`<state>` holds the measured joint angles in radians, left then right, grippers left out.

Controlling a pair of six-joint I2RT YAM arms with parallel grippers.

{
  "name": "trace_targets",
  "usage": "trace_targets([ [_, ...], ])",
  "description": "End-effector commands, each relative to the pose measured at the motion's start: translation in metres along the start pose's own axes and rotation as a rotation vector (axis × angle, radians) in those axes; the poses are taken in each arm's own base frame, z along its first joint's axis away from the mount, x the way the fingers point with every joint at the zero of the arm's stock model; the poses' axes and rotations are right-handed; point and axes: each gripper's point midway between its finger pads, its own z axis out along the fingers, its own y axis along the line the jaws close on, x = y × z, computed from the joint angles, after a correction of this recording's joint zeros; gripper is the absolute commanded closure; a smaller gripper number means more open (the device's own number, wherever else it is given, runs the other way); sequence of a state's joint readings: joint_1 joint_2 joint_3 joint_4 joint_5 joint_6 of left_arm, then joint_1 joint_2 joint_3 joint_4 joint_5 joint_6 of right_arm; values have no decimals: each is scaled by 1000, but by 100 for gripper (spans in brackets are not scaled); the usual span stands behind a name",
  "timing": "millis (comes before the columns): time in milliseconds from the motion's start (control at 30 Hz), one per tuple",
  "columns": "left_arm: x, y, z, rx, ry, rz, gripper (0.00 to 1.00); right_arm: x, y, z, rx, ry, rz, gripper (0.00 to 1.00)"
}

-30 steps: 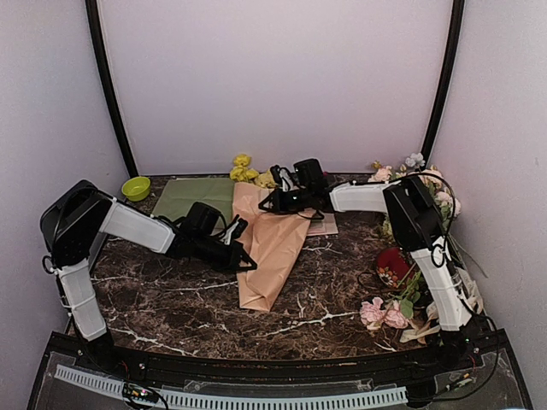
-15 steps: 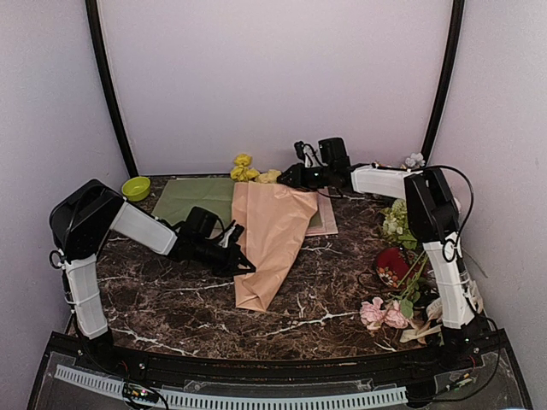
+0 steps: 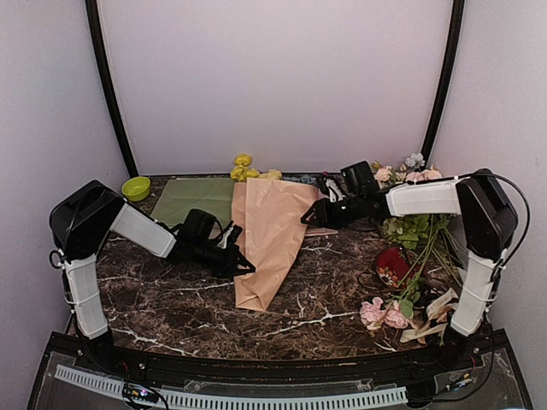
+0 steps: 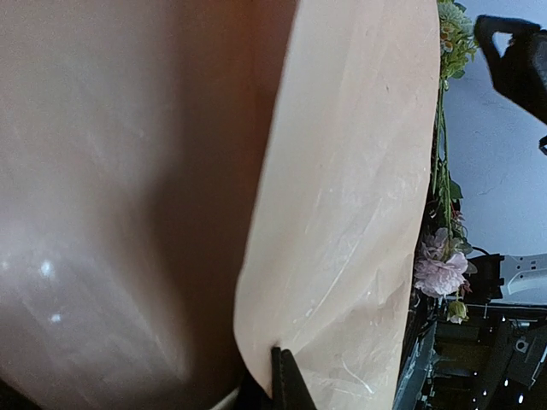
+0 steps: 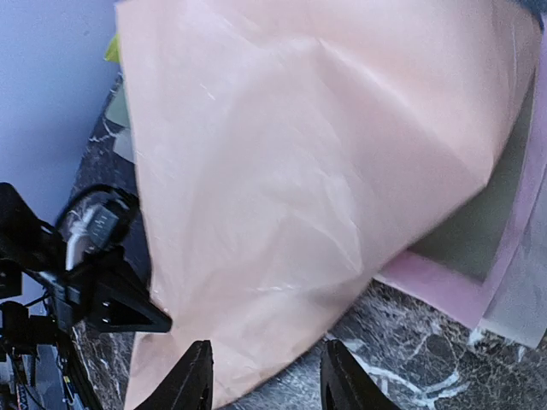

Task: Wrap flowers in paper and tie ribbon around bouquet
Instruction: Pass from the right arm to the left, then press the fold line on the folded bouquet.

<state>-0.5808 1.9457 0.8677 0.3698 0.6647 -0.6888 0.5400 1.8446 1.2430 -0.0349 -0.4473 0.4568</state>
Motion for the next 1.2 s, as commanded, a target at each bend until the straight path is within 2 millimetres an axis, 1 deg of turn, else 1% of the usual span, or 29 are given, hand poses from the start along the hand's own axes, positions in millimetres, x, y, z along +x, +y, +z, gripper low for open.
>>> trace_targets([
  [0, 25, 30, -2, -97, 51, -87, 100, 16, -22, 14, 8, 39, 35, 56],
  [33, 25, 30, -2, -96, 53, -86, 100, 7, -26, 15, 7, 17, 39, 54],
  [133, 26, 30, -2, -94, 54, -85, 100, -22, -52, 15, 29, -61, 87, 51],
  [167, 26, 30, -2, -93, 54, -86, 100, -28, -62, 18, 40, -75, 109, 50],
  [200, 26, 30, -2, -92, 53, -85, 100, -34, -67, 21, 29, -85, 124, 47],
  [233, 26, 30, -2, -92, 52, -84, 100, -36, -71, 26, 17, -87, 140, 45],
  [300, 25, 29, -3, -90, 49, -80, 100, -39, -80, 37, 5, -79, 167, 45],
  [333, 25, 30, -2, -92, 50, -81, 100, -39, -88, 42, 10, -75, 183, 45],
  [433, 26, 29, -2, -90, 53, -81, 100, -50, -96, 53, -16, -88, 215, 47],
  [467, 25, 29, -2, -89, 52, -79, 100, -55, -97, 56, -32, -95, 224, 50],
  [533, 25, 29, -2, -88, 53, -76, 100, -68, -100, 57, -61, -115, 239, 58],
  [567, 24, 29, -2, -90, 52, -77, 100, -79, -100, 55, -73, -135, 239, 69],
  [667, 25, 30, -1, -90, 56, -78, 100, -107, -108, 43, -57, -209, 235, 92],
  [700, 25, 30, 0, -90, 58, -79, 100, -114, -114, 40, -36, -229, 238, 97],
  [733, 24, 30, 0, -88, 56, -76, 100, -120, -119, 37, -26, -244, 240, 99],
  [833, 25, 29, 0, -88, 57, -76, 100, -129, -129, 35, -21, -272, 252, 100],
  [967, 25, 29, 0, -86, 57, -75, 100, -133, -138, 39, -1, -269, 242, 100],
  [1000, 24, 29, 0, -86, 55, -74, 100, -133, -140, 39, 8, -263, 234, 97],
  [1067, 25, 30, 0, -88, 57, -76, 100, -136, -143, 36, 47, -260, 208, 89],
  [1167, 25, 30, 0, -88, 55, -76, 100, -145, -144, 24, 105, -272, 160, 81],
])
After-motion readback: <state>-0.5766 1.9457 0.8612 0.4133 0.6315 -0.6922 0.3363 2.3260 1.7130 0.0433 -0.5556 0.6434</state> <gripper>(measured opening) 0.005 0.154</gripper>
